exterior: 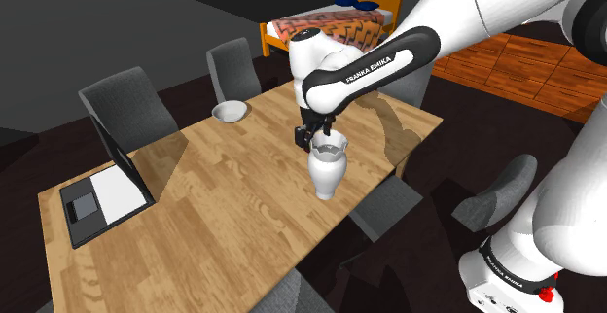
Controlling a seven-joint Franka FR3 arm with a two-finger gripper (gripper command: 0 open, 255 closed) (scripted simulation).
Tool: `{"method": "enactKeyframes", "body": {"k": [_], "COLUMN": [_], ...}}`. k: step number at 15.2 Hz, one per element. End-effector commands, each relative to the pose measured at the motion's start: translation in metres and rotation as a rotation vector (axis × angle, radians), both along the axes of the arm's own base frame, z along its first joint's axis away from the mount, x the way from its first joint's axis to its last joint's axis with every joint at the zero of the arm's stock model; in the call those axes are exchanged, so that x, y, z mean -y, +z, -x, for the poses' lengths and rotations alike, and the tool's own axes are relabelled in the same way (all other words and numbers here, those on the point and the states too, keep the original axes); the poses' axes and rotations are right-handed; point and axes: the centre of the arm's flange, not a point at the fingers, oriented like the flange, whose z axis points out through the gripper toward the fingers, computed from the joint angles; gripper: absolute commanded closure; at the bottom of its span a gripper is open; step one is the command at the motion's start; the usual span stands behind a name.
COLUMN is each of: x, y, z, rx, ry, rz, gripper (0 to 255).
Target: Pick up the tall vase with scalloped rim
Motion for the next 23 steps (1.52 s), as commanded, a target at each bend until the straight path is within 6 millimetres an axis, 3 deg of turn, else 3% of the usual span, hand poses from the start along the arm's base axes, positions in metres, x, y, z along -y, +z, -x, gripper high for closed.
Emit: {"method": "enactKeyframes", "body": {"k": [1,4,6,7,16,23], "x": [-0.001,-0.001,-0.001,-0.001,-0.001,-0.001], "y": [-0.011,-0.03,-0.03,-0.03,-0.03,0.007], "z": [-0.001,-0.001,-0.001,-0.001,-0.001,-0.001], "rx": [0.001,0.001,0.001,0.001,0.001,0.001], "ry": [0.0,0.0,0.0,0.0,0.0,0.0], "rz": [0.0,0.0,0.0,0.0,0.0,0.0], "gripper": [0,0,0,255,255,255]}}
